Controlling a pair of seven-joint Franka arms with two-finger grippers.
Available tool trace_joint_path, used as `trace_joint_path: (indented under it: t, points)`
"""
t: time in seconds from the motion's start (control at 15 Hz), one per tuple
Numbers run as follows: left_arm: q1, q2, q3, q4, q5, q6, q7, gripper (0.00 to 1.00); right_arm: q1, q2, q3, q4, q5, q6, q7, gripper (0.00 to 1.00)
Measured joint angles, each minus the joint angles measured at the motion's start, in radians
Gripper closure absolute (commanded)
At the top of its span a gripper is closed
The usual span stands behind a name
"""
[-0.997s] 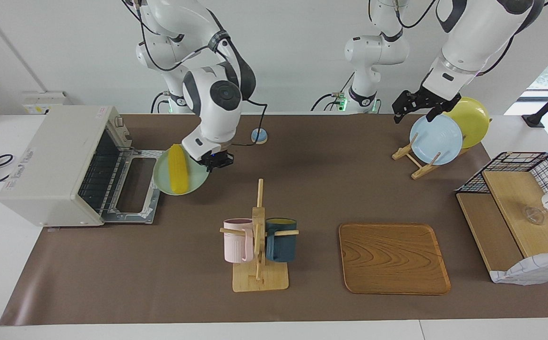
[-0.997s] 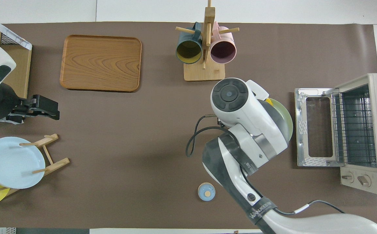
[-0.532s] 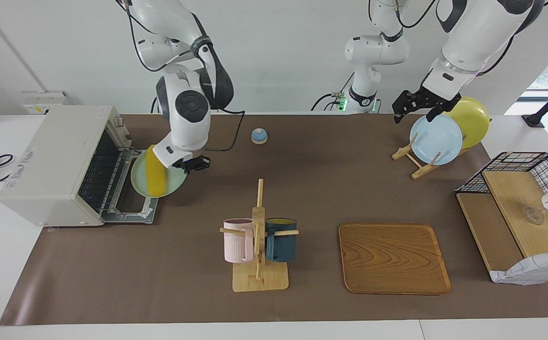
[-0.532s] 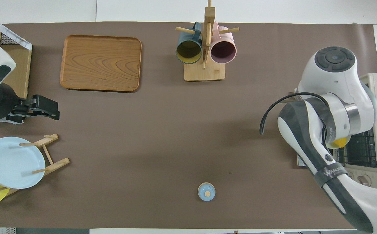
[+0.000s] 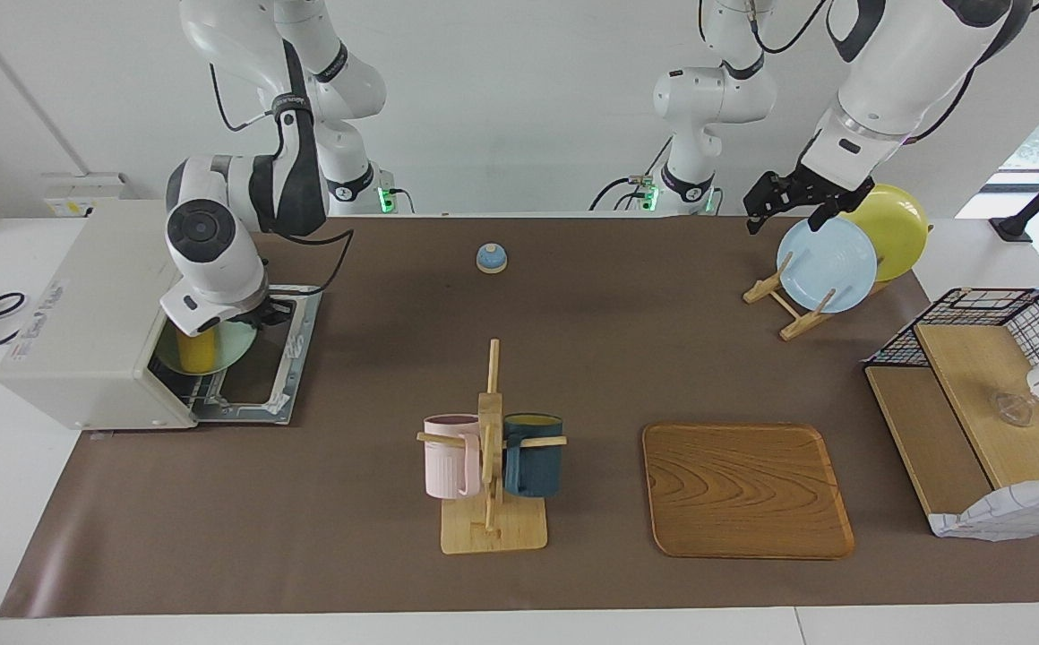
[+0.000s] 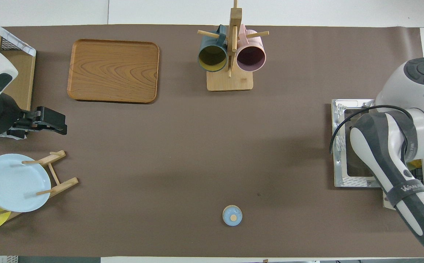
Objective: Put corn in oven
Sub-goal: 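Carry the plate with corn into the open oven with the right gripper, then release the plate inside the oven and withdraw the right gripper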
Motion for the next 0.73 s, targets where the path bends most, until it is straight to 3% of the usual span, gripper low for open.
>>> trace_joint_path:
  t: [0.27, 0.73]
  points:
    - [0.000, 0.000, 0.000, 0.000, 0.000, 0.000, 0.000, 0.00, -0.033, -0.040, 0.002, -0.113, -0.001, 0.121, -0.027, 1.00]
    - [0.000, 0.000, 0.000, 0.000, 0.000, 0.000, 0.000, 0.00, -0.063, -0.062, 0.010, -0.132, -0.001, 0.136, -0.082, 1.00]
